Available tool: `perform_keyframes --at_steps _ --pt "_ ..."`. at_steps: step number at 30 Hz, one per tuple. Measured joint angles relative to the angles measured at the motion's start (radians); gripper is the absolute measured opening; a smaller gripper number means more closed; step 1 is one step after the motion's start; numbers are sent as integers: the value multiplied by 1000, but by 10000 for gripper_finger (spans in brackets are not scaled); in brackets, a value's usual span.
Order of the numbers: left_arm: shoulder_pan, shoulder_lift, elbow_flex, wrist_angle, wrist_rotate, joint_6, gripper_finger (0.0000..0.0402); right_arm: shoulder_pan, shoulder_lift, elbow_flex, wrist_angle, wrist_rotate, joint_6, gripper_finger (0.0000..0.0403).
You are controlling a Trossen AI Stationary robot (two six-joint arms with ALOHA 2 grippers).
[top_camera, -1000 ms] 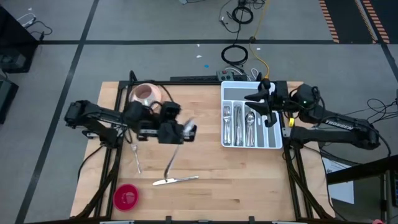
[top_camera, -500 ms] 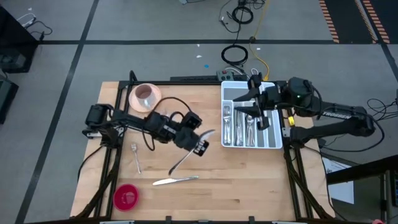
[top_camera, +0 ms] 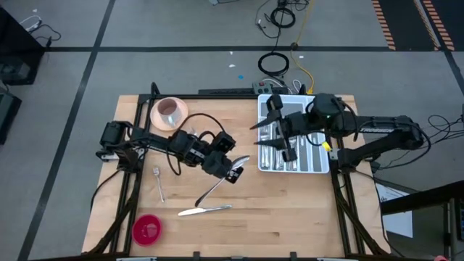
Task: Sort silverware
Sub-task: Put the silver spoon into the white silverware tray
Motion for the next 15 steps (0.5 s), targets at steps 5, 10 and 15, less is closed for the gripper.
perform_keyframes --at_steps 5,10,15 --pt "0 0 1 0 45 -1 0 67 31 51 -5 0 -35 178" --pt "14 0 1 0 78 -2 0 121 29 64 2 2 -38 178" --pt "53 -1 1 0 134 -22 0 154 38 63 0 56 -78 178"
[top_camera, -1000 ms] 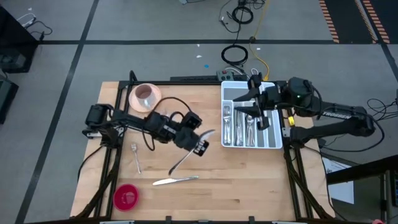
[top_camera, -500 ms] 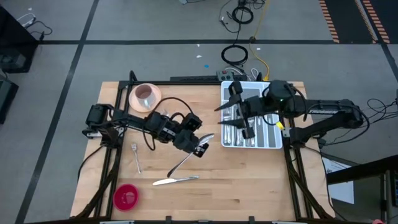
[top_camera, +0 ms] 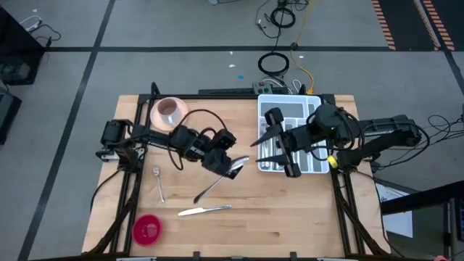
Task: Sort silverware
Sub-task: Put the silver spoon into the white silverware tray
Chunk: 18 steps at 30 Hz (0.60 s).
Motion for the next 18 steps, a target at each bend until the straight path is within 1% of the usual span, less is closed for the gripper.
perform_keyframes --at_steps 4,10,14,18 --pt "46 0 0 0 40 -32 0 3 0 0 -1 11 -10 177" --pt "92 0 0 0 117 -32 0 -8 0 -1 -32 13 -37 177" --pt "108 0 0 0 134 -32 0 -29 1 -1 -94 31 -70 177" --pt "111 0 0 0 138 -32 0 -46 10 -1 -93 31 -105 177"
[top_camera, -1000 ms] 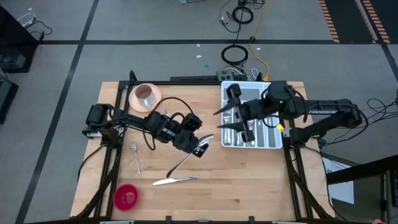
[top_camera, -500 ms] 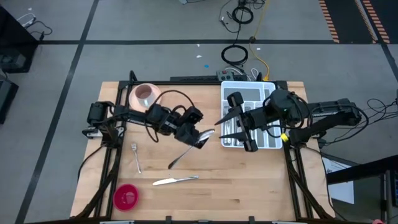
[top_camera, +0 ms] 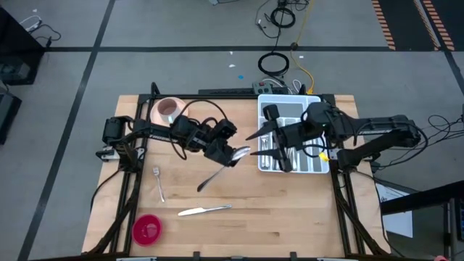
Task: Sort silverware
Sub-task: Put the silver spoon into the white silverware tray
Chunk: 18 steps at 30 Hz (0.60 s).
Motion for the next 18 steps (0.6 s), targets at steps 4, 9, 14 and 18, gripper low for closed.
perform_keyframes --at_steps 4,9,14,18 --pt "0 0 0 0 0 0 0 -5 8 0 1 -2 -49 177" --pt "-1 0 0 0 -1 0 0 -5 23 0 41 -4 -85 177" --pt "-1 0 0 0 -1 0 0 -5 25 0 67 -8 -93 177" --pt "-1 0 0 0 -3 0 0 -5 26 0 98 -50 -90 167"
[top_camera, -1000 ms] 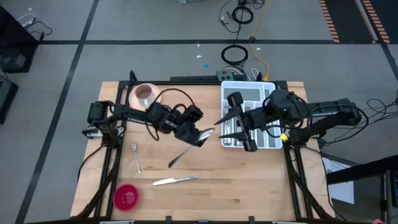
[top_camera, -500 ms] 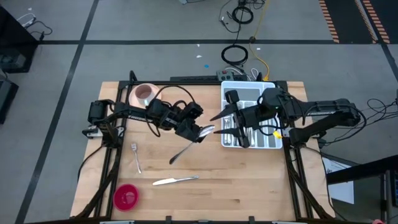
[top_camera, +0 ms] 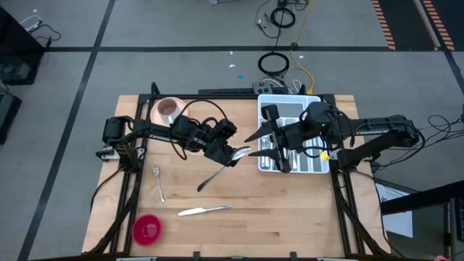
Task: Sort silverware
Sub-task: Put the silver spoon into the white silverware tray
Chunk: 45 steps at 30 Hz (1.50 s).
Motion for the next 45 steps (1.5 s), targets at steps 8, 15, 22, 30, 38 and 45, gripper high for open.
perform_keyframes --at_steps 8,15,22,30,38,45 --pt "0 0 0 0 -12 1 0 0 5 0 63 -8 29 146" --pt "0 0 -1 0 -28 2 0 0 38 0 74 -6 37 145" --pt "0 0 -1 -1 -31 7 0 0 68 -1 107 -6 40 145" --pt "0 0 -1 -1 -31 9 0 -1 61 6 121 -7 49 144" --pt "0 0 -1 -1 -31 9 0 -1 61 20 118 -10 30 92" --pt "0 0 -1 -3 -30 10 0 -2 61 20 96 -9 9 35"
